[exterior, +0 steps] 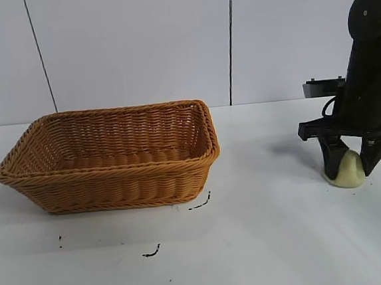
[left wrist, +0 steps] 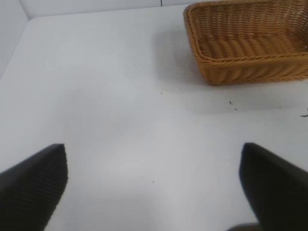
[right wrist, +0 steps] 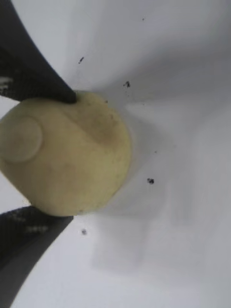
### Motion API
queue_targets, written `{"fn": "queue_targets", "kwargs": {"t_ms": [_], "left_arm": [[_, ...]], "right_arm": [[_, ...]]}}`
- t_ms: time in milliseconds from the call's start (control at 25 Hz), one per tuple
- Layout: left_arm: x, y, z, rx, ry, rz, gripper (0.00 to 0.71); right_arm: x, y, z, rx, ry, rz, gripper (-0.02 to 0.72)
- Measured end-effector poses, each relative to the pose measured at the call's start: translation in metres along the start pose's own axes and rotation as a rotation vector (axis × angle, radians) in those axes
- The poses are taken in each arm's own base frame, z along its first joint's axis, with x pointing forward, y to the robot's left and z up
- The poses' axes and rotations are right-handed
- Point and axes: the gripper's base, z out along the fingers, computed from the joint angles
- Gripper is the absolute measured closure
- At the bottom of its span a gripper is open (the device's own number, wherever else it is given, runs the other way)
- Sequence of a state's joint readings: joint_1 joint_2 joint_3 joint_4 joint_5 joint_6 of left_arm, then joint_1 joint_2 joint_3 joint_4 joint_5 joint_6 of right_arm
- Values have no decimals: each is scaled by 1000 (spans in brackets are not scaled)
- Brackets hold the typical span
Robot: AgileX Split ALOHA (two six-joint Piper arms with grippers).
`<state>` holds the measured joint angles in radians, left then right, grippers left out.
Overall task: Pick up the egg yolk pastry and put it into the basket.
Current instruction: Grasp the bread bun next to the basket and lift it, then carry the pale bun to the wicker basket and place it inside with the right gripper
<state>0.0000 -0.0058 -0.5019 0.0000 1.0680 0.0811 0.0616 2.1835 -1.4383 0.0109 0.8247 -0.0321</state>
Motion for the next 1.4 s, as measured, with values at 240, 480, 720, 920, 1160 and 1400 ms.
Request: {"fn": "queue_targets", "kwargs": {"t_ms": [240, 480, 720, 920, 1160, 1400], "left_arm": [[0, 0, 0, 0, 0, 0, 14], [0, 0, 0, 0, 0, 0, 14], [0, 0, 0, 0, 0, 0, 14], [0, 0, 0, 0, 0, 0, 14], [0, 0, 0, 0, 0, 0, 14], [0, 0, 0, 0, 0, 0, 14]], "right_arm": [[-1, 0, -5, 0, 8, 0, 501], [-13, 0, -50, 1, -56, -1, 510], [-23, 0, -117, 5, -129, -5, 510], [-31, 0, -146, 7, -175, -7, 510], [-38, 9, -164, 1, -223, -28, 510], [-42, 55, -182, -19, -289, -130, 510]]}}
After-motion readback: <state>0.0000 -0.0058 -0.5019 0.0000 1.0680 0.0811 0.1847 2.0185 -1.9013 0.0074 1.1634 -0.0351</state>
